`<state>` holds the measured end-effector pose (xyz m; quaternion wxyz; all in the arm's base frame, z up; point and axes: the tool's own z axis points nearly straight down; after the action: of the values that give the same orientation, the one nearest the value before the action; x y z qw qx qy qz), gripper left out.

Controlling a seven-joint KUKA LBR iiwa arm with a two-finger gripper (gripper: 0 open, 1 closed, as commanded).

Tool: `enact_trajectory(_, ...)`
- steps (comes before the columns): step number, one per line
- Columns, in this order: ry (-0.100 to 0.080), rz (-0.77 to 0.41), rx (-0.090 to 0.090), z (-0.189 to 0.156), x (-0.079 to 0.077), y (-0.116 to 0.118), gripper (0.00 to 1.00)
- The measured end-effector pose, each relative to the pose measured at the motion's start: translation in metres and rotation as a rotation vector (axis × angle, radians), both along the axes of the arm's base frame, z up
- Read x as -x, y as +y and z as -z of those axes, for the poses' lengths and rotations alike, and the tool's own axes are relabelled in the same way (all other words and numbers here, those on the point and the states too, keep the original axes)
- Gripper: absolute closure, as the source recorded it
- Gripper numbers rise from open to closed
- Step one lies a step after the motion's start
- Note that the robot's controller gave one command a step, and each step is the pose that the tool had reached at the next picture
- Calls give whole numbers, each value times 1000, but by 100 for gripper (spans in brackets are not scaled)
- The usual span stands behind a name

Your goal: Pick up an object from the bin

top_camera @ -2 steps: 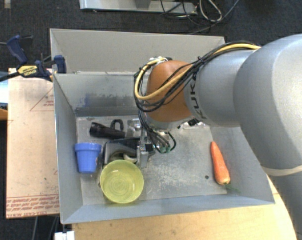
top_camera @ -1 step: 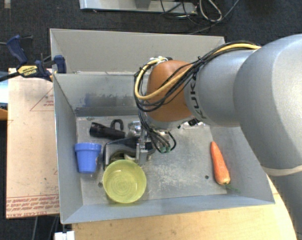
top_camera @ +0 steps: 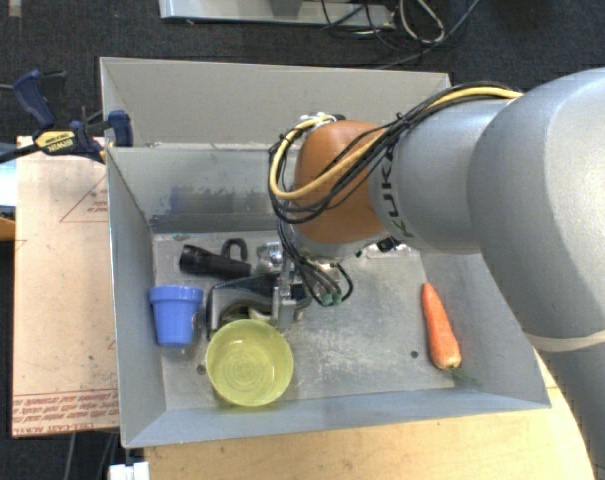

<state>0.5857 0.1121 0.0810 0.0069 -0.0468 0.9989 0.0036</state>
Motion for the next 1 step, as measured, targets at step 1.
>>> enact_trajectory(1,1,5,0,-64,2,-3,100)
